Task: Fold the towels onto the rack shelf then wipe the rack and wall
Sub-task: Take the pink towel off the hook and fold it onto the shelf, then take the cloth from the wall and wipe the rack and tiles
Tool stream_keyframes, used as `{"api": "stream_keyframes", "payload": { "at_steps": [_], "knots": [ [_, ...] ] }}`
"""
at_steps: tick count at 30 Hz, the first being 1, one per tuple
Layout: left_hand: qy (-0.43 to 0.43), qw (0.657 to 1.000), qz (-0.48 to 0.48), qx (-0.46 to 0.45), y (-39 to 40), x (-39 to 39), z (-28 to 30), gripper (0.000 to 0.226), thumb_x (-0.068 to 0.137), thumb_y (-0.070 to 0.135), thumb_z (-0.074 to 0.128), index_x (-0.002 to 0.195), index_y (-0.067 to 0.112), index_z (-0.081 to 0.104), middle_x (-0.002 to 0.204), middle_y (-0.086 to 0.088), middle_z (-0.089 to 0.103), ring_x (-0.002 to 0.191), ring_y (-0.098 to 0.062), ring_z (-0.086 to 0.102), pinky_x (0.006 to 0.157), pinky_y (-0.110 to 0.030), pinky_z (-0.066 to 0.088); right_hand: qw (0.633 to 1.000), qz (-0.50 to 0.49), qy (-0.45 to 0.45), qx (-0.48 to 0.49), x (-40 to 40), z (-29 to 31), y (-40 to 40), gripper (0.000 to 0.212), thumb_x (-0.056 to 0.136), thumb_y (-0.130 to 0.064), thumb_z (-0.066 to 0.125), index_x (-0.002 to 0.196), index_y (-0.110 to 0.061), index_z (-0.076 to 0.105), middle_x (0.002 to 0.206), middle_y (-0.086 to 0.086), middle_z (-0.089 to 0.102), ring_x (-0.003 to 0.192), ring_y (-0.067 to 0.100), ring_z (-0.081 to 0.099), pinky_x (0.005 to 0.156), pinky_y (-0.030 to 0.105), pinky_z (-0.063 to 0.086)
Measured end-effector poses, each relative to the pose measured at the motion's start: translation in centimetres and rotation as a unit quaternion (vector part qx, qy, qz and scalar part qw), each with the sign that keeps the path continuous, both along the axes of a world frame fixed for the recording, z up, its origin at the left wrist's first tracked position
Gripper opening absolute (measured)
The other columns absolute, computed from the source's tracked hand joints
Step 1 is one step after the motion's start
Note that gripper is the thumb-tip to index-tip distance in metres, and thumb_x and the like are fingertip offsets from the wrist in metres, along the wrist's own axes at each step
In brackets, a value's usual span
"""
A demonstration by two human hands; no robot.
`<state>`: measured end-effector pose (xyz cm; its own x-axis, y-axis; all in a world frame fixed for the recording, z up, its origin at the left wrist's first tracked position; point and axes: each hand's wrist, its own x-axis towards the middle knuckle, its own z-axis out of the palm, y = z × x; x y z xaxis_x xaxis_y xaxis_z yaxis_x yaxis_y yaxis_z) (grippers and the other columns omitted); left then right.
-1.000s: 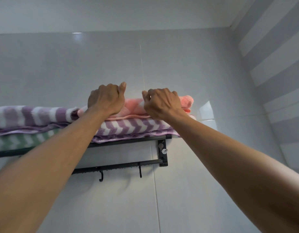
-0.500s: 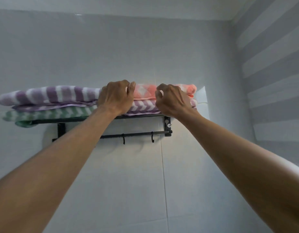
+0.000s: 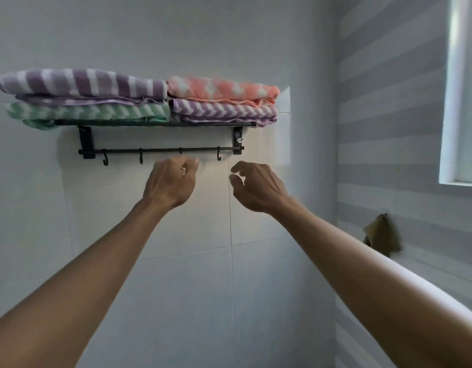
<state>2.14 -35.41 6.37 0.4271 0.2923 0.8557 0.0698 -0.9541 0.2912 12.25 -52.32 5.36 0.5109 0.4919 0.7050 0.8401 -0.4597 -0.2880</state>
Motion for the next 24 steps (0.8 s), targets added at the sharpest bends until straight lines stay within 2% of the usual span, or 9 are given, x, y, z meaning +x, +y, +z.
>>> {"api": "stream_keyframes", "payload": {
  "at_steps": [1, 3, 7, 10, 13, 18, 20, 24],
  "knots": [
    [0.005, 1.000, -0.010, -0.016, -0.6, 0.0, -0.8, 0.048, 0.104, 0.037, 0.042, 0.061, 0.016, 0.050, 0.066, -0.009, 0.055, 0.073, -0.033, 0.052, 0.067, -0.034, 0.034, 1.000, -0.003, 0.009, -0.004, 0.0, -0.8, -0.8, 0.037, 0.098, -0.037, 0.047, 0.131, -0.027, 0.060, 0.133, 0.000, 0.065, 0.116, 0.027, 0.061, 0.089, 0.040, 0.052],
    [0.017, 0.998, -0.026, -0.056, -2.0, 0.2, -2.2, 0.049, 0.104, 0.037, 0.042, 0.058, 0.020, 0.041, 0.060, 0.000, 0.048, 0.069, -0.029, 0.049, 0.066, -0.033, 0.032, 0.999, -0.015, 0.029, -0.006, 0.0, -2.3, -2.7, 0.036, 0.098, -0.038, 0.048, 0.130, -0.028, 0.061, 0.130, 0.000, 0.066, 0.112, 0.026, 0.062, 0.089, 0.041, 0.053],
    [0.043, 0.990, -0.073, -0.116, -5.2, 2.8, -5.2, 0.048, 0.104, 0.038, 0.043, 0.065, 0.012, 0.051, 0.060, -0.001, 0.053, 0.071, -0.029, 0.051, 0.068, -0.033, 0.035, 0.996, -0.042, 0.075, -0.006, 0.9, -5.4, -7.4, 0.034, 0.098, -0.037, 0.050, 0.129, -0.029, 0.062, 0.126, -0.004, 0.068, 0.109, 0.021, 0.064, 0.088, 0.035, 0.053],
    [0.075, 0.979, -0.116, -0.152, -7.4, 6.4, -7.8, 0.049, 0.103, 0.040, 0.044, 0.067, 0.009, 0.054, 0.063, -0.006, 0.058, 0.076, -0.033, 0.054, 0.069, -0.037, 0.039, 0.991, -0.070, 0.116, 0.004, 2.9, -7.9, -10.8, 0.034, 0.096, -0.040, 0.052, 0.126, -0.031, 0.064, 0.122, -0.009, 0.070, 0.108, 0.018, 0.066, 0.092, 0.039, 0.054],
    [0.101, 0.966, -0.143, -0.189, -9.1, 11.0, -11.0, 0.053, 0.102, 0.044, 0.043, 0.079, -0.001, 0.060, 0.080, -0.018, 0.068, 0.087, -0.036, 0.063, 0.078, -0.041, 0.047, 0.983, -0.108, 0.150, 0.011, 5.6, -10.3, -14.4, 0.033, 0.094, -0.040, 0.053, 0.122, -0.031, 0.066, 0.116, -0.010, 0.071, 0.107, 0.018, 0.066, 0.092, 0.038, 0.054],
    [0.150, 0.943, -0.191, -0.230, -13.0, 17.9, -15.2, 0.058, 0.094, 0.053, 0.041, 0.083, 0.001, 0.064, 0.084, -0.016, 0.071, 0.091, -0.034, 0.068, 0.084, -0.044, 0.051, 0.964, -0.141, 0.221, 0.048, 10.6, -14.2, -20.2, 0.031, 0.087, -0.039, 0.051, 0.109, -0.027, 0.070, 0.103, -0.008, 0.074, 0.098, 0.019, 0.068, 0.087, 0.038, 0.057],
    [0.168, 0.935, -0.203, -0.239, -14.9, 20.9, -16.9, 0.052, 0.094, 0.052, 0.046, 0.082, 0.005, 0.065, 0.082, -0.013, 0.072, 0.092, -0.033, 0.069, 0.085, -0.044, 0.053, 0.954, -0.155, 0.246, 0.070, 13.1, -15.9, -22.5, 0.025, 0.090, -0.032, 0.055, 0.106, -0.026, 0.072, 0.099, -0.005, 0.075, 0.094, 0.019, 0.068, 0.085, 0.035, 0.058],
    [0.216, 0.915, -0.225, -0.256, -18.7, 25.8, -19.3, 0.022, 0.096, 0.035, 0.061, 0.090, 0.018, 0.074, 0.090, -0.003, 0.075, 0.095, -0.024, 0.071, 0.089, -0.036, 0.053, 0.932, -0.182, 0.291, 0.113, 17.2, -18.4, -26.4, 0.020, 0.091, -0.025, 0.059, 0.104, -0.024, 0.075, 0.088, -0.003, 0.074, 0.079, 0.013, 0.067, 0.071, 0.022, 0.053]
  ]
}}
